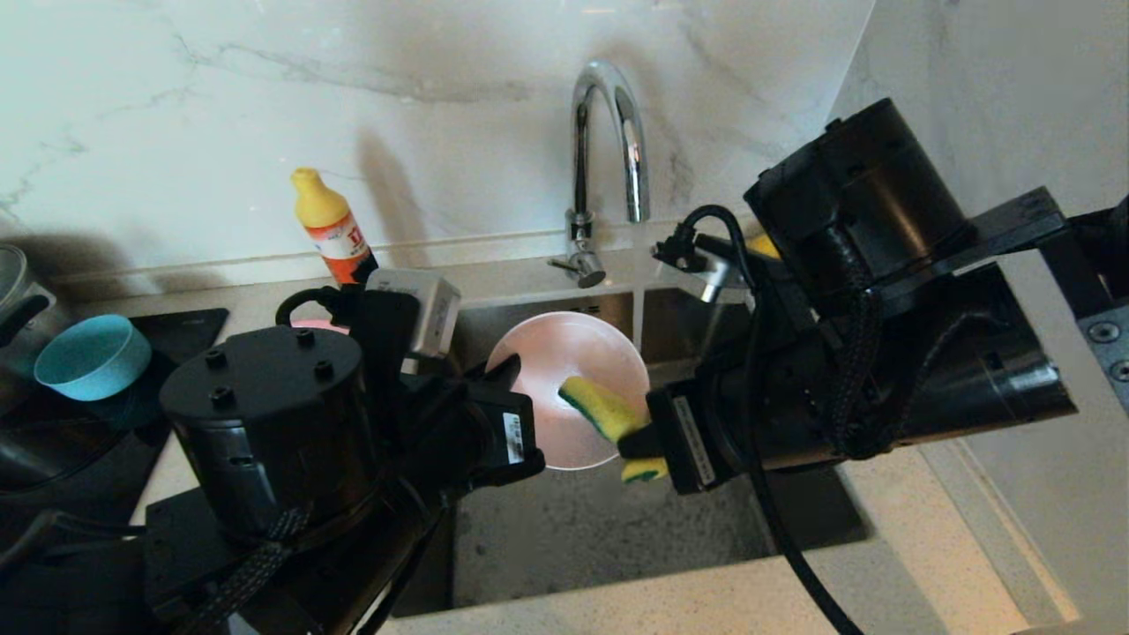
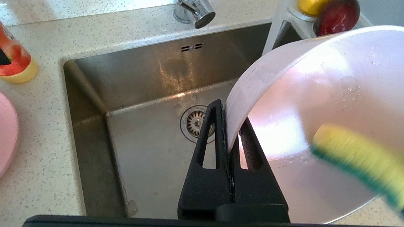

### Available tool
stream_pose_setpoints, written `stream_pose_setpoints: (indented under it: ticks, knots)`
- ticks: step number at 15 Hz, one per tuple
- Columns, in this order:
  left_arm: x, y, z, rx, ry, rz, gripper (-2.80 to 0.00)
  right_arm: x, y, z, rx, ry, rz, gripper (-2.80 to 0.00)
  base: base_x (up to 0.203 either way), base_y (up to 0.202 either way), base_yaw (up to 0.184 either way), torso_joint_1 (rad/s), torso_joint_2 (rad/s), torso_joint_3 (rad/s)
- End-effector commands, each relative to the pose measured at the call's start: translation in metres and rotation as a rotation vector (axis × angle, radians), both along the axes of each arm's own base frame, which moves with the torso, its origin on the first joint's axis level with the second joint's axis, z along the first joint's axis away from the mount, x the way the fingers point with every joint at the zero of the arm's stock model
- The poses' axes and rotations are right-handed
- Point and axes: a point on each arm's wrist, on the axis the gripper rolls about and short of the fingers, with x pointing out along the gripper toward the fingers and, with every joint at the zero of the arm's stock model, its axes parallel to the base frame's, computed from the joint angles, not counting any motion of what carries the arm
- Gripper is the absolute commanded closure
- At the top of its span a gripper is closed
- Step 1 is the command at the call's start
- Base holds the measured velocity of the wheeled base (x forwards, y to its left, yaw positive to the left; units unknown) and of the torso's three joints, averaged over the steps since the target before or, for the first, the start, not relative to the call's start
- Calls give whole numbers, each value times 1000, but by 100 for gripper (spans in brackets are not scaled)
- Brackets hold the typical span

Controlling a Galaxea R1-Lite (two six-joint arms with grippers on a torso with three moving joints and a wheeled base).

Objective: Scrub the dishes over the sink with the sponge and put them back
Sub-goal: Wipe the bowl

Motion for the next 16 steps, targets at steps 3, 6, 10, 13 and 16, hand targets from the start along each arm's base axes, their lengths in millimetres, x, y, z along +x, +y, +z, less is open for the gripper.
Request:
stream_pose_setpoints:
  ticks: [3, 6, 10, 13, 16]
  knots:
    - [0, 0, 0, -4, 0, 9, 0, 0, -6, 14, 39, -33, -15, 0, 0, 0, 0, 0, 0, 0]
    - [0, 1, -3, 2, 7, 6, 0, 0, -6, 24, 67, -61, -14, 0, 0, 0, 0, 0, 0, 0]
    - [-1, 1, -8, 16, 18, 1, 0, -4, -2, 25, 69, -71, 9, 0, 0, 0, 0, 0, 0, 0]
    - [-1, 1, -8, 21, 18, -2, 0, -2, 11, 12, 35, -43, 35, 0, 0, 0, 0, 0, 0, 0]
    - [-6, 4, -17, 61, 36, -17, 0, -4, 26, 4, 16, -29, 71, 0, 0, 0, 0, 0, 0, 0]
